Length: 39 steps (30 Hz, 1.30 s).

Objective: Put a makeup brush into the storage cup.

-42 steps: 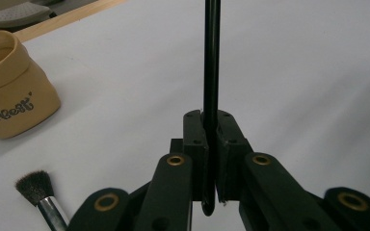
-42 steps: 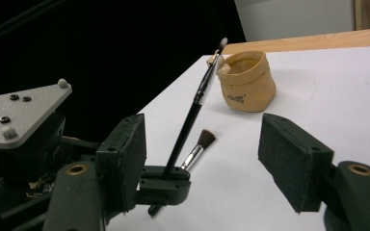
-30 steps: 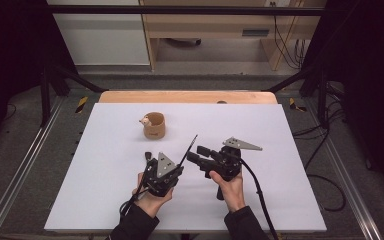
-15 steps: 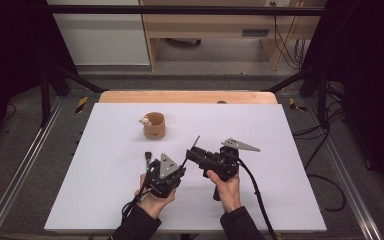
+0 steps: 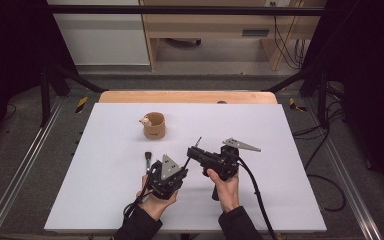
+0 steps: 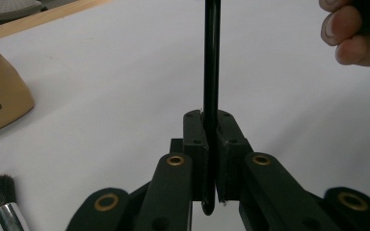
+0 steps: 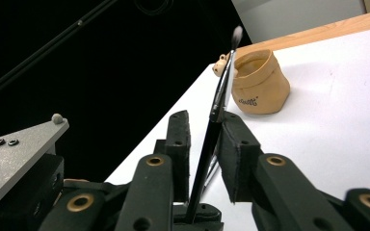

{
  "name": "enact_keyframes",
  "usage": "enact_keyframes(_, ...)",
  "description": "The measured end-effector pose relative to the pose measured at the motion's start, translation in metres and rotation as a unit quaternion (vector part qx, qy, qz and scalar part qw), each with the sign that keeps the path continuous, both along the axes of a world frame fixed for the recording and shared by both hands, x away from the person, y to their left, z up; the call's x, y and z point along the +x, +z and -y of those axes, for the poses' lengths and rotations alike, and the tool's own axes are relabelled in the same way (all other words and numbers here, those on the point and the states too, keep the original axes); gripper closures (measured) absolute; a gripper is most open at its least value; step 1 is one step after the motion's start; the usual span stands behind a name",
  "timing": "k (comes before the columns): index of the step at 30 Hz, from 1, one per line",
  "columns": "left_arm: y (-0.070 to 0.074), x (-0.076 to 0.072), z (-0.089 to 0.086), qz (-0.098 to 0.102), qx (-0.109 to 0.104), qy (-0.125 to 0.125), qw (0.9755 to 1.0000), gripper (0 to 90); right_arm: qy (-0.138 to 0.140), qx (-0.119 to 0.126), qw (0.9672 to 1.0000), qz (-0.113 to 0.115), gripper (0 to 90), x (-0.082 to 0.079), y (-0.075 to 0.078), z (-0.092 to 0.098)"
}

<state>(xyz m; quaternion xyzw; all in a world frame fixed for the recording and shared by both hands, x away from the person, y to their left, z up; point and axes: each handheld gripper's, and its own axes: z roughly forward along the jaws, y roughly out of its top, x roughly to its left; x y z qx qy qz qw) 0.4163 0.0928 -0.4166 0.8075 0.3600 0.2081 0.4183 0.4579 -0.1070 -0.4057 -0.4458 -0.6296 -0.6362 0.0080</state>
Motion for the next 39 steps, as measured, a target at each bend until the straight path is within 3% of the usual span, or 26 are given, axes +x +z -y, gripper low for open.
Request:
enact_keyframes(11,-0.001,-0.002,0.003,0.001,-0.004,-0.003,1.0000,84.7,0.002,0.020,0.9998,-0.005,84.6,0.000,-0.002,0.003)
enact_keyframes(18,0.000,-0.003,0.001,0.006,-0.004,-0.007,0.9999,84.0,0.010,0.026,0.9996,0.005,85.6,-0.002,-0.001,0.003)
enact_keyframes(24,0.005,-0.003,-0.002,0.022,-0.009,0.005,0.9997,62.2,0.007,0.014,0.9997,0.019,85.6,-0.004,0.001,0.006)
enact_keyframes(27,0.010,-0.002,-0.004,0.029,-0.012,0.004,0.9995,57.3,0.008,0.008,0.9996,0.026,85.7,-0.005,0.001,0.006)
enact_keyframes(31,0.017,-0.001,-0.002,0.036,-0.008,0.001,0.9993,57.6,0.012,0.007,0.9994,0.032,85.6,-0.006,0.002,0.004)
enact_keyframes(39,0.024,0.001,0.007,0.040,-0.012,-0.006,0.9991,68.6,0.017,-0.003,0.9990,0.042,85.6,-0.010,0.003,0.000)
